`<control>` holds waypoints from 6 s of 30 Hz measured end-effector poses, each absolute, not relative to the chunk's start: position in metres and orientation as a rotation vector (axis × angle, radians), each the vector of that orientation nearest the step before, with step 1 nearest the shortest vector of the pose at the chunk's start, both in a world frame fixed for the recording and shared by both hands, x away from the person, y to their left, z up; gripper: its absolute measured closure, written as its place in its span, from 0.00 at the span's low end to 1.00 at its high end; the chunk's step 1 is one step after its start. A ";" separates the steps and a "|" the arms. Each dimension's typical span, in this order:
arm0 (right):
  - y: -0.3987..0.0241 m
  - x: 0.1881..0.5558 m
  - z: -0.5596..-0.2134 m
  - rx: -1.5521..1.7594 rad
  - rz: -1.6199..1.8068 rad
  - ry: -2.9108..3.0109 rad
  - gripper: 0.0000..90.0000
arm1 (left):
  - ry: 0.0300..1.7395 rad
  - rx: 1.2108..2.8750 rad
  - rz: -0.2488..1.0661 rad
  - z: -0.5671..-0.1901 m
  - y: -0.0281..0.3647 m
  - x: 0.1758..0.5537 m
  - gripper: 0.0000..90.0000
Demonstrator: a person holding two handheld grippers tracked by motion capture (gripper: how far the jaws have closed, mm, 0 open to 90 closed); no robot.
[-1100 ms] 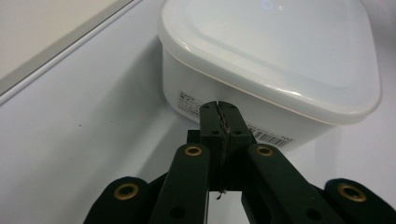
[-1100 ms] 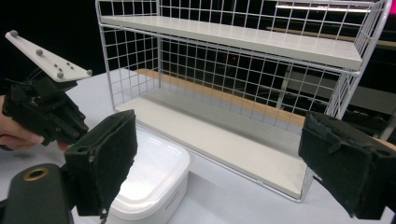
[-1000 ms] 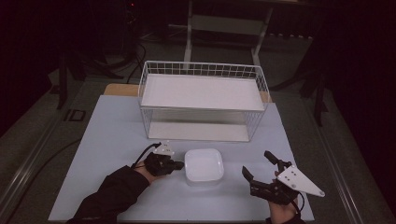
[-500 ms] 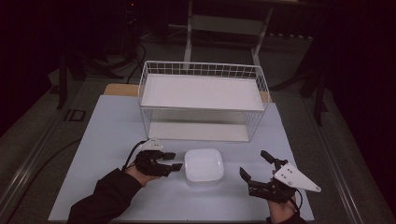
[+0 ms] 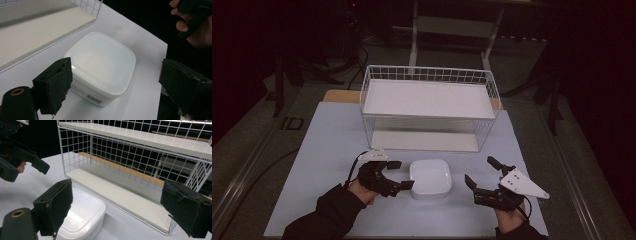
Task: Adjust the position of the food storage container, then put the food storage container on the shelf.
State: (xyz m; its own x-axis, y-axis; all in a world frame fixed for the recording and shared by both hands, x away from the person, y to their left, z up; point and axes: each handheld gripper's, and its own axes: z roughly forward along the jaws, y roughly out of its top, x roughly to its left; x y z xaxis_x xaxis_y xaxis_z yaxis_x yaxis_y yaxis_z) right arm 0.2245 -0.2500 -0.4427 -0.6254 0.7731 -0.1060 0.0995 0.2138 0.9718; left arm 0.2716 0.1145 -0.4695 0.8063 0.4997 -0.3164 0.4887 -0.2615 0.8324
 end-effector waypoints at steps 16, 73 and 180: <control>-0.250 0.244 -0.453 0.970 1.421 2.029 0.17 | 0.866 1.875 -0.026 -0.477 0.116 0.282 0.08; -0.231 0.328 -0.500 2.034 1.415 2.536 0.81 | 1.317 1.659 -0.490 -0.520 0.106 0.308 0.77; -0.213 0.426 -0.304 1.696 1.702 2.267 0.89 | 1.177 1.563 -0.176 -0.318 0.129 0.419 0.87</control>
State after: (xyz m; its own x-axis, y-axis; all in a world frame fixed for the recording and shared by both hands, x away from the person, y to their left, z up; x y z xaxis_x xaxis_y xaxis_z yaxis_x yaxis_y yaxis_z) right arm 0.4257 -0.2126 -0.3037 -0.4629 0.6174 0.6360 0.7831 -0.0513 0.6198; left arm 0.4193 0.1290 -0.3181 0.4919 0.5770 -0.6520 0.7424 0.1132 0.6603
